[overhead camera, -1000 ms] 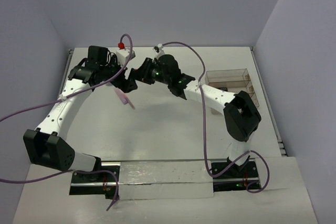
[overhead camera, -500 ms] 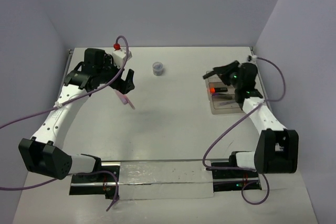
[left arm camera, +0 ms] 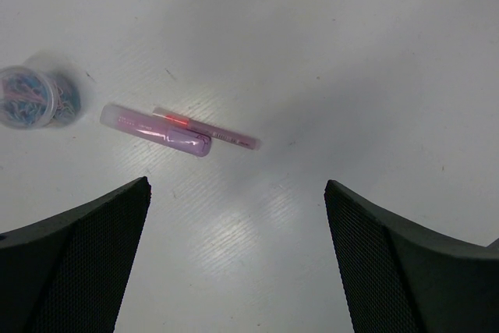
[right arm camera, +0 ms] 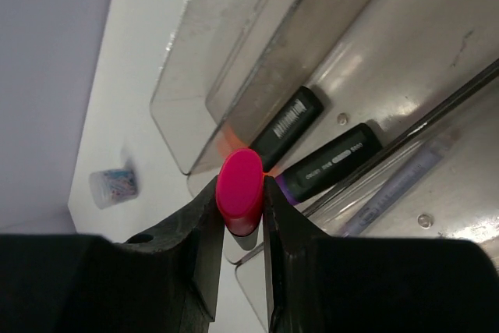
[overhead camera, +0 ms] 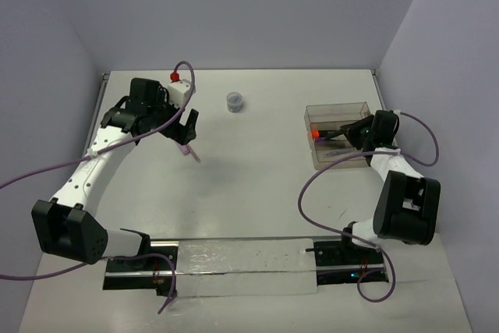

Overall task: Sort the stationery into containers
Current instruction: Place the stationery in the storage box, then pick up the stationery from the center of the board.

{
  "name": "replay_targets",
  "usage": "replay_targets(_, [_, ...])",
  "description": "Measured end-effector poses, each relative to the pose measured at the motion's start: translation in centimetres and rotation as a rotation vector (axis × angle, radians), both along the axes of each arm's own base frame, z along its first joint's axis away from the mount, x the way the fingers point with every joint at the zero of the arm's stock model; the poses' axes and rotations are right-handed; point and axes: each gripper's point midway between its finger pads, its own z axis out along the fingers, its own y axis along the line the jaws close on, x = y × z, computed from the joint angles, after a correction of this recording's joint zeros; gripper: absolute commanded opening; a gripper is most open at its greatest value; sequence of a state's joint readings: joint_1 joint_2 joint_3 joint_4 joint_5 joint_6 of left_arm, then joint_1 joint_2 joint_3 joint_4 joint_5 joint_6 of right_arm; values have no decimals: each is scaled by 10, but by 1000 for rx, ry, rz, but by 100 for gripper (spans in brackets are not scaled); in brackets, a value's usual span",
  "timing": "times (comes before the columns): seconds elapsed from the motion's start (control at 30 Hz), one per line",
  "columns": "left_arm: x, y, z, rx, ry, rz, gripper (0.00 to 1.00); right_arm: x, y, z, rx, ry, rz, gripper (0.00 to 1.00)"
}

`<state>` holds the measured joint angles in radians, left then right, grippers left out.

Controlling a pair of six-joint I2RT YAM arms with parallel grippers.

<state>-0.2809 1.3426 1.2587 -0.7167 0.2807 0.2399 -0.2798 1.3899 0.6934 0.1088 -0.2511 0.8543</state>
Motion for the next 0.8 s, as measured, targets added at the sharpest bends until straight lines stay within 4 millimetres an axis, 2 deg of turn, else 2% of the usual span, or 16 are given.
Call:
replay_targets(0.1, [1,5,-5,14,10,16,99,0,2,-15,23,38,7,58])
replay_targets(0.2, [5,10,-11,23,26,33,99,2,5,-19,38,41,20,70])
replay_targets(0.33, [9,18,-20,34,52,56,99,5,6,-14,40,22,34,76])
replay_targets(0.47, [10,27,-32,40,86,83,99,-1,6,-4,15,15,38,77])
replay_targets(0.57, [11,32,-43,35,121,115,99,-8,6,15,-28,-14,41,77])
replay_targets(0.67, [15,38,-58,17,167,168,95,-12,8,48,-98,-81,45,77])
replay_targets(0.8, [23,46,-78,-45,248,295,87,-10,33,98,-207,-184,105,77])
